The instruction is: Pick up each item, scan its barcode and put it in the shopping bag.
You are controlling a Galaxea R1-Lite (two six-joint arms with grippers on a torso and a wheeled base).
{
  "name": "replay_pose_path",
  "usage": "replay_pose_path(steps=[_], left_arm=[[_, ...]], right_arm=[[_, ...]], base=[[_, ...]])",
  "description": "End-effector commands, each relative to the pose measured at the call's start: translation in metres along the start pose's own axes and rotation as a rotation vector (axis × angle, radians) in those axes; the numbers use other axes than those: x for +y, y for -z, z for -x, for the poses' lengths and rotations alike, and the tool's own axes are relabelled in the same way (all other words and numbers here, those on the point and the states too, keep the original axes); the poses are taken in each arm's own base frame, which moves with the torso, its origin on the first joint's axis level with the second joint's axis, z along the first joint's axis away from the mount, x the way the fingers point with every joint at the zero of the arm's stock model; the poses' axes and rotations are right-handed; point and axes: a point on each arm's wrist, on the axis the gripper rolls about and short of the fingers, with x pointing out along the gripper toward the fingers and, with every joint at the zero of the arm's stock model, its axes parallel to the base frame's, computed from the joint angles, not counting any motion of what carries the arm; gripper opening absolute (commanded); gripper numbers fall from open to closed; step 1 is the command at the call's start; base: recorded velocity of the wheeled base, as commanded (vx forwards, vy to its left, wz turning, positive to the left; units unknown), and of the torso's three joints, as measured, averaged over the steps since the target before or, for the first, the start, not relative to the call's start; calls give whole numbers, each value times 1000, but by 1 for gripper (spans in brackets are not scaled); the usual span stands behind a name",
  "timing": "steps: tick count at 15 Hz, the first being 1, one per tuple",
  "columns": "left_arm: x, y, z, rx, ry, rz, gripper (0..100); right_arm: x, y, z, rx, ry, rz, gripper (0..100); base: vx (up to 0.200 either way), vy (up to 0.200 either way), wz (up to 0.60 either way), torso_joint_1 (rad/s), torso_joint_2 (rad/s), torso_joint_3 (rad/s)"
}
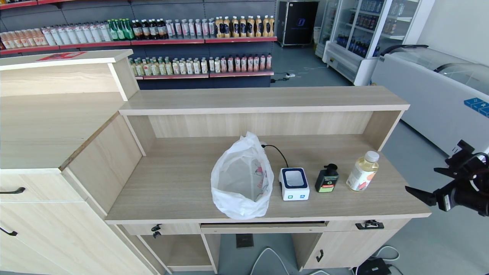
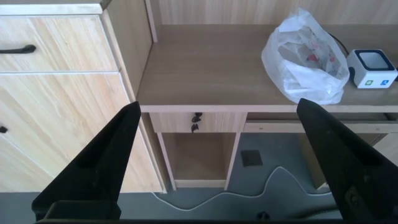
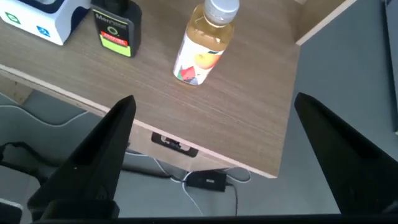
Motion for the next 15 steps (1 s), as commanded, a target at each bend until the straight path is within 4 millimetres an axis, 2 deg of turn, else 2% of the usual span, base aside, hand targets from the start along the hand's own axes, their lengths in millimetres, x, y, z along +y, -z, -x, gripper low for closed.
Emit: replay_pose_path(steps=[1,7,8,15], left_arm=[[0,0,0,0,0,0,100],[0,0,0,0,0,0,100],[0,0,0,0,0,0,100],[0,0,0,0,0,0,100]], right_arm=[[-12,20,-31,-46,-30,87,100],[-22,38,-74,-73,-50,152,100],[-24,40,-86,-85,-54,177,100],[7,36,-128,-139,-187,186,100]], base=[[0,0,0,0,0,0],[0,0,0,0,0,0],[0,0,0,0,0,0],[0,0,0,0,0,0]])
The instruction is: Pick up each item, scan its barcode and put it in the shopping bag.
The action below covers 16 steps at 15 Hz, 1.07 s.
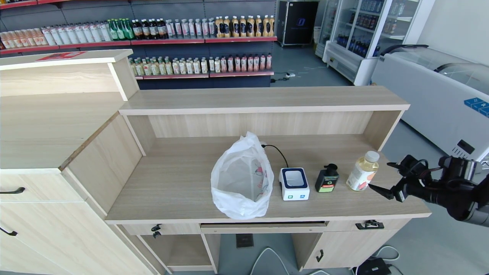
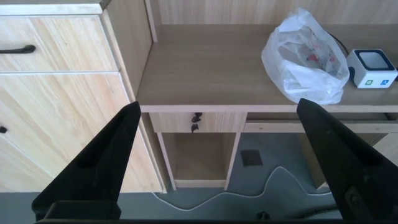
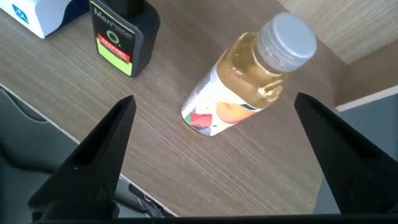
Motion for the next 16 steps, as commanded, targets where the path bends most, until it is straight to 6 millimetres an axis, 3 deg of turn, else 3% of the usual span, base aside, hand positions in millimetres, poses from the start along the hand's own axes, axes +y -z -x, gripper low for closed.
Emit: replay_pose_path(steps=[1,9,16], left_arm=[[0,0,0,0,-1,0,100],[0,0,0,0,-1,0,100],[0,0,0,0,-1,0,100]], right_arm=[[7,1,-18,-17,-32,7,100],[30,2,-55,-39,-110,-2,100],[35,3,-75,-25,-127,-3,100]], base=[[0,0,0,0,0,0],[0,0,0,0,0,0],[0,0,0,0,0,0]])
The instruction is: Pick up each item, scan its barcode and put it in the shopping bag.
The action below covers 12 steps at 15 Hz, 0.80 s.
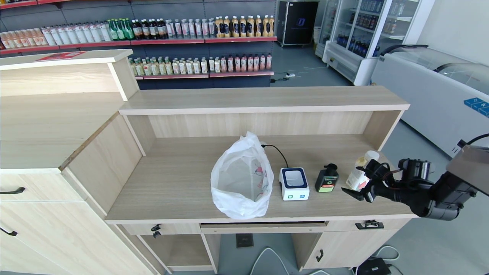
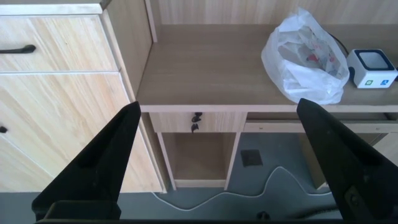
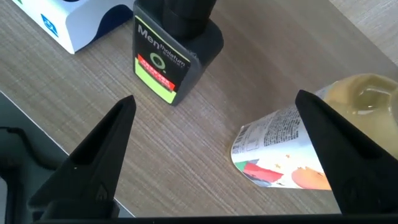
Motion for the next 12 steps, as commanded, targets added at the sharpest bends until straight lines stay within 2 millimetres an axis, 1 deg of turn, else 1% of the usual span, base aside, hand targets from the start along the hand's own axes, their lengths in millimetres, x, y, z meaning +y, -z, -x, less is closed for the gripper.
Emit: replay_pose_path(steps=[1,2,3,4,8,9,12], left_arm=[[0,0,0,0,0,0,100],[0,0,0,0,0,0,100],[0,0,0,0,0,0,100],[0,0,0,0,0,0,100],[0,0,0,0,0,0,100],[0,0,0,0,0,0,100],[0,0,0,0,0,0,100]], right_arm=[[3,-1,-9,-8,-16,6,100],[4,-2,-14,-13,-24,9,100],[6,-3,-18,-21,-30,13,0],[8,-4,-24,-28,-38,14,0],[18,-2,-33,-26,-66,10,0],[19,0,-35,-26,-67,10,0],[13,-5,-34,-39,-51,24,0]], base=[[0,0,0,0,0,0],[0,0,0,0,0,0],[0,0,0,0,0,0],[0,0,0,0,0,0],[0,0,0,0,0,0],[0,0,0,0,0,0],[0,0,0,0,0,0]])
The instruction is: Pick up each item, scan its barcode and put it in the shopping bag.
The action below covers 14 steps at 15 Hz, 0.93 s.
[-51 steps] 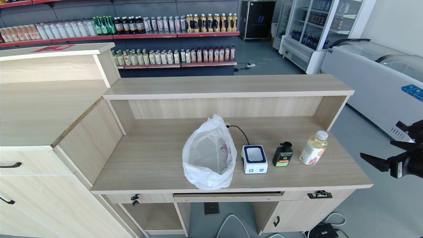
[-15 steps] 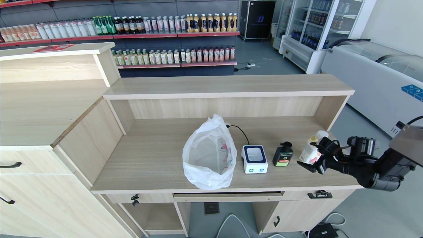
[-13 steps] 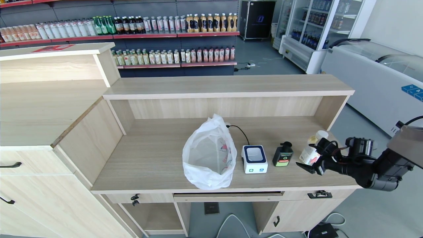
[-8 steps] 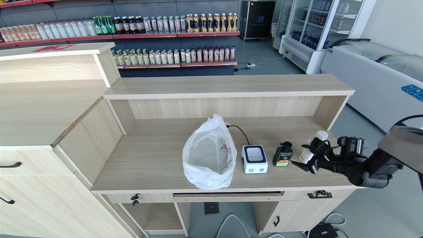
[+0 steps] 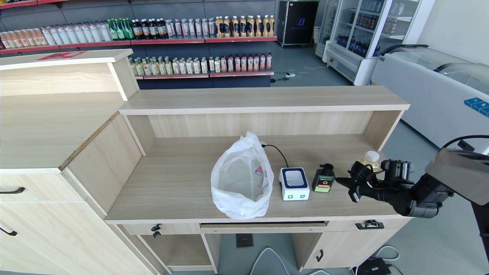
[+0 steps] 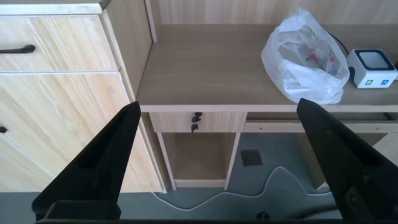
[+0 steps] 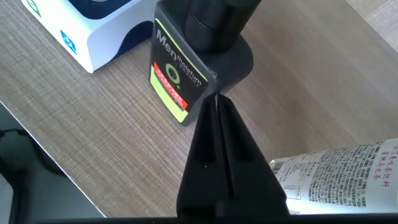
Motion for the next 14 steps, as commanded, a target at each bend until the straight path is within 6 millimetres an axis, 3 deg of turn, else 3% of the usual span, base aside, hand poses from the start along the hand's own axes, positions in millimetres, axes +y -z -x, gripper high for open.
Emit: replay_pose_path(steps=[1,4,5,7,10,14], left_arm=[[0,0,0,0,-1,0,100],[0,0,0,0,-1,0,100],[0,0,0,0,-1,0,100],[0,0,0,0,-1,0,100],[0,0,0,0,-1,0,100],[0,0,0,0,-1,0,100]], right_arm=[[-5,-6,4,-11,17,16,0],[-20,-18,17,-27,57,24,0],[-21,-19,17,-28,62,19,100],[-25,-14,17,-23,71,1,100],[-14,-1,3,-13,40,-14,100],[-5,4,-32,-43,-11,-3,100]], base=[[0,0,0,0,0,0],[0,0,0,0,0,0],[0,0,0,0,0,0],[0,0,0,0,0,0],[0,0,0,0,0,0],[0,0,0,0,0,0]])
